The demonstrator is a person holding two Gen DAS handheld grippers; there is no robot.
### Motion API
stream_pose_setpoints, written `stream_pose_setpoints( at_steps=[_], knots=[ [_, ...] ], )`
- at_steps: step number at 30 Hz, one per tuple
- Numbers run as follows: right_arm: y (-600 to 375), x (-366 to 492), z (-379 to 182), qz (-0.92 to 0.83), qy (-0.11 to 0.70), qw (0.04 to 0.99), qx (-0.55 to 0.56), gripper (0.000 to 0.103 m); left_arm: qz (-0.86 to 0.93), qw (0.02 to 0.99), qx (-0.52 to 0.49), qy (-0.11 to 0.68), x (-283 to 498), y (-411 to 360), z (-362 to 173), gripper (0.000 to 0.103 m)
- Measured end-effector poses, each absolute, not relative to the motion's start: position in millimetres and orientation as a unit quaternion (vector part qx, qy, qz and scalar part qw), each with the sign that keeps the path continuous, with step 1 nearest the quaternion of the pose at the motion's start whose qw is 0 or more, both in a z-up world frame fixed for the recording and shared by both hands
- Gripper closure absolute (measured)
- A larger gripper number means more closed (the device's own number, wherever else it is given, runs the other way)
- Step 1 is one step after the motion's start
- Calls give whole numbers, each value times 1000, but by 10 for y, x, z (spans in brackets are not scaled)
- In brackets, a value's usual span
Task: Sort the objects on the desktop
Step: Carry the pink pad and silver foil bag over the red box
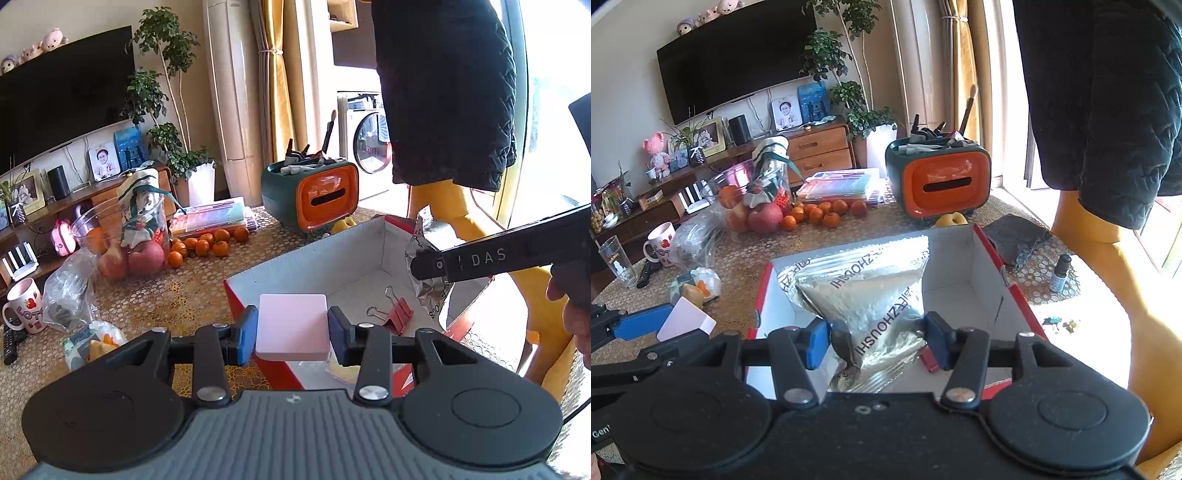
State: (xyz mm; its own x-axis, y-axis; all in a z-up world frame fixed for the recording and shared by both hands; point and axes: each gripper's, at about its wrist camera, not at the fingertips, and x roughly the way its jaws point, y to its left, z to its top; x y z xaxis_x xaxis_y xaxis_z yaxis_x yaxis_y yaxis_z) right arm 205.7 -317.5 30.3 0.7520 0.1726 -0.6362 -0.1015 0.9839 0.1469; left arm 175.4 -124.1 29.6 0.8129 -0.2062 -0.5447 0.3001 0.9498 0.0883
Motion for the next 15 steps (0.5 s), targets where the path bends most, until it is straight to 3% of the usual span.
stream_pose_setpoints(
  at_steps=[15],
  knots=[
    [-3287,2508,-124,70,401,913,2,50,-163,916,79,358,2609,-1458,-51,63]
  ],
)
